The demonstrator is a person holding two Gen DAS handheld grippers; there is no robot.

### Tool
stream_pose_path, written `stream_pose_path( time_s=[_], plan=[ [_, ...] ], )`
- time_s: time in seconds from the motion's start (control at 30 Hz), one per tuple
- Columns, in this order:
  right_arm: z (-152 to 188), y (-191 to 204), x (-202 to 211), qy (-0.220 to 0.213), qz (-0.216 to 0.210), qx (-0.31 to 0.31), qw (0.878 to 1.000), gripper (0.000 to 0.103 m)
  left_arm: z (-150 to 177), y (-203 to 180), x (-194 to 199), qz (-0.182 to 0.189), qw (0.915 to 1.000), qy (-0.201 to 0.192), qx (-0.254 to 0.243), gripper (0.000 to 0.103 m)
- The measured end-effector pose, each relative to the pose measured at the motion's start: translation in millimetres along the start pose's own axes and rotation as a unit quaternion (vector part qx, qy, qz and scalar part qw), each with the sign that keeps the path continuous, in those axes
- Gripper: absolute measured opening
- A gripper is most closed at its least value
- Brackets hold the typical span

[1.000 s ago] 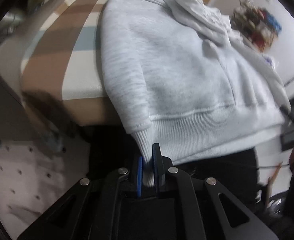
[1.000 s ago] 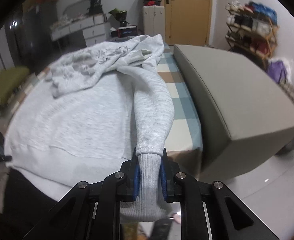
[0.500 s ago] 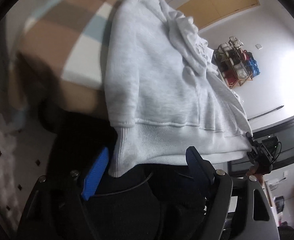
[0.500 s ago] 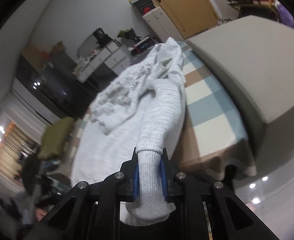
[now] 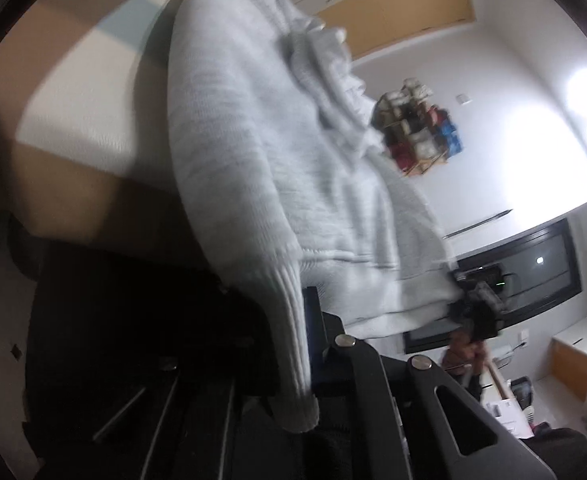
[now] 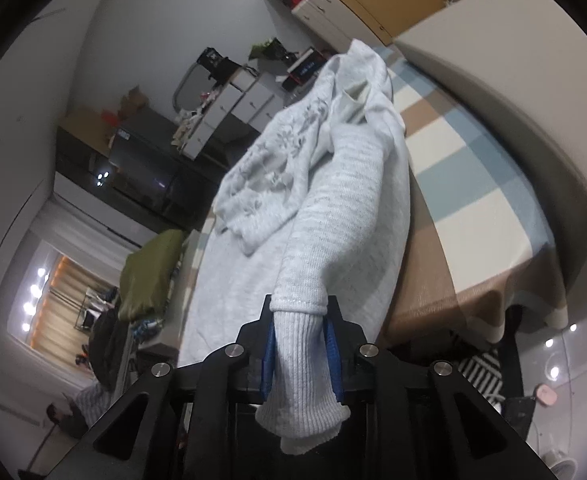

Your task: Fold large clothes

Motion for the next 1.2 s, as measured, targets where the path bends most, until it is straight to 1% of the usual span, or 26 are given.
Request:
stream_pose_path(
  time_s=[0.07,0.1,0.2,0.23,0.3,0.33,0.37,0.4,0.43,0.47,0.57,0.6,0.67,0.77,0.83,0.87,0.9,0.97,1.0,1.03,1.07,1.1,1.13,1.17,1.2],
  plan=[
    [5.3,-9.1,-8.6,0.014,0.007,-0.010,1.000,0.027,-7.6,-9.6,10.9,0.011,0.9999,-0.013,0.001,0.002],
    [9.9,-14.0,-13.6,0.025,0.016,-0.010,1.000,0.028,-10.7,-15.0,16.0,0.010,0.9998,-0.018,-0.002,0.001],
    [16.3,-26.2,-18.9,0.037,0.049,-0.002,0.998,0.029,-16.1,-30.0,24.5,0.015,0.9994,-0.027,-0.012,0.001],
    [16.7,-28.3,-16.9,0.034,0.058,0.003,0.998,0.029,-19.0,-32.6,31.8,0.014,0.9994,-0.026,-0.017,0.001],
    [15.1,-31.5,-11.2,0.022,0.078,0.022,0.996,0.027,-20.5,-41.7,32.5,0.017,0.9992,-0.030,-0.021,0.001],
    [12.1,-32.9,-4.0,0.008,0.099,0.042,0.994,0.025,-21.5,-44.0,32.7,0.014,0.9992,-0.030,-0.022,0.001],
    [10.8,-35.9,0.5,0.001,0.115,0.052,0.992,0.019,-23.5,-45.3,33.4,0.018,0.9991,-0.034,-0.017,0.001],
    [9.4,-39.8,4.3,-0.003,0.126,0.056,0.990,0.018,-25.4,-45.8,32.5,0.027,0.9990,-0.035,-0.009,0.001],
    [6.6,-46.2,10.7,-0.012,0.141,0.055,0.988,0.018,-27.9,-46.5,29.9,0.028,0.9990,-0.034,-0.004,0.001],
    [6.4,-52.1,12.9,-0.013,0.143,0.045,0.989,0.018,-28.9,-46.1,31.5,0.027,0.9990,-0.035,-0.001,0.001],
    [5.5,-64.1,15.0,-0.011,0.121,0.006,0.993,0.017,-32.5,-45.7,36.3,0.018,0.9993,-0.032,-0.005,0.001],
    [5.2,-63.2,14.0,-0.009,0.103,-0.010,0.995,0.017,-37.1,-48.3,35.7,0.018,0.9994,-0.029,-0.005,0.001],
    [-4.4,-53.8,11.7,-0.013,0.051,-0.040,0.998,0.017,-48.8,-56.1,32.9,0.015,0.9996,-0.025,-0.006,0.001],
    [-31.6,-25.1,7.5,-0.027,-0.006,-0.048,0.998,0.017,-78.3,-70.5,24.6,0.010,0.9996,-0.020,-0.018,0.001],
    [-61.7,0.3,-1.1,-0.032,-0.029,-0.036,0.998,0.017,-106.5,-78.7,18.9,0.010,0.9996,-0.020,-0.020,0.001],
    [-76.4,11.4,-7.2,-0.035,-0.034,-0.031,0.998,0.017,-126.0,-84.9,14.1,0.009,0.9994,-0.025,-0.024,0.001],
    [-99.0,23.2,-17.1,-0.039,-0.034,-0.027,0.998,0.017,-149.9,-89.8,7.1,0.001,0.9992,-0.035,-0.022,0.001],
    [-129.8,34.7,-37.1,-0.040,-0.029,-0.027,0.998,0.017,-192.6,-93.8,-7.0,-0.006,0.9987,-0.048,-0.014,0.001],
    [-152.8,36.7,-54.2,-0.043,-0.020,-0.034,0.998,0.018,-215.2,-93.0,-18.6,-0.017,0.9984,-0.052,-0.014,0.001],
    [-170.5,35.2,-70.0,-0.045,-0.013,-0.043,0.998,0.018,-229.7,-90.3,-28.2,-0.030,0.9979,-0.056,-0.013,0.002],
    [-184.3,31.7,-86.8,-0.043,-0.006,-0.051,0.998,0.022,-245.4,-84.5,-41.1,-0.046,0.9972,-0.058,-0.008,0.006],
    [-192.5,28.0,-101.2,-0.035,0.004,-0.055,0.998,0.023,-261.2,-73.3,-59.4,-0.073,0.9962,-0.048,0.000,0.011],
    [-205.9,15.7,-125.9,-0.025,0.032,-0.068,0.997,0.024,-267.8,-61.5,-68.2,-0.107,0.9936,-0.038,-0.001,0.027],
    [-210.2,8.2,-138.5,-0.020,0.046,-0.077,0.996,0.027,-272.8,-52.3,-77.0,-0.139,0.9899,-0.031,-0.004,0.050],
    [-216.5,-6.5,-161.4,-0.001,0.063,-0.093,0.994,0.031,-280.9,-43.1,-83.4,-0.166,0.9854,-0.035,-0.008,0.059]
  ],
)
Point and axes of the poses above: each gripper's, at about its wrist camera, not at the fingertips, and x roughly against the way its jaws point, y to its left, z to its underside, the point moved 6 cm from there along -x, roughly the way its jaws point, and after that the axes turned 11 degrees about -y, right-handed, at the moved point
